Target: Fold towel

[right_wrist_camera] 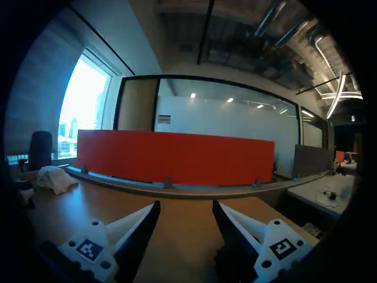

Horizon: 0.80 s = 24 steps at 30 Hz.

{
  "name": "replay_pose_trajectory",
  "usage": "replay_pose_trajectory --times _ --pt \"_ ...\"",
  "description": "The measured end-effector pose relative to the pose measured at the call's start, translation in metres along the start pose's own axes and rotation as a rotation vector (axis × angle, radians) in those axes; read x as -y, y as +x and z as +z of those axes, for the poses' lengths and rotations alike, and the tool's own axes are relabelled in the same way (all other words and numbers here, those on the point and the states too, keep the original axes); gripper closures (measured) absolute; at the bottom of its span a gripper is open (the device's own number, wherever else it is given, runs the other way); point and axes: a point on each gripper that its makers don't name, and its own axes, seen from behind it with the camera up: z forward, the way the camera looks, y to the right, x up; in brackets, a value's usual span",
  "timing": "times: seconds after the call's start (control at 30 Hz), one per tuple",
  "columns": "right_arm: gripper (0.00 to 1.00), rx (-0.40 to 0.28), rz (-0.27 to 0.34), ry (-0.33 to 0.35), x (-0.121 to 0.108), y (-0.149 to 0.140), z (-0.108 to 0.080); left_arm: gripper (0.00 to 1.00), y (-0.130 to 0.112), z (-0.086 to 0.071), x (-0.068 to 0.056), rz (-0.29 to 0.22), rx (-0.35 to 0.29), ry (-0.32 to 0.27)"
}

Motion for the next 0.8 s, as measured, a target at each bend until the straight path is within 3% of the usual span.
replay_pose_trajectory --times 0.4,0.8 --pt "0.15 0.013 0.049 -0.001 -0.009 -0.047 -0.008 0.06 0.0 -0.001 0.0 0.0 0.0 0.0" --pt "0.15 0.017 0.066 0.036 0.001 -0.074 -0.007 0.06 0.0 -0.001 -0.001 0.0 0.0 0.0"
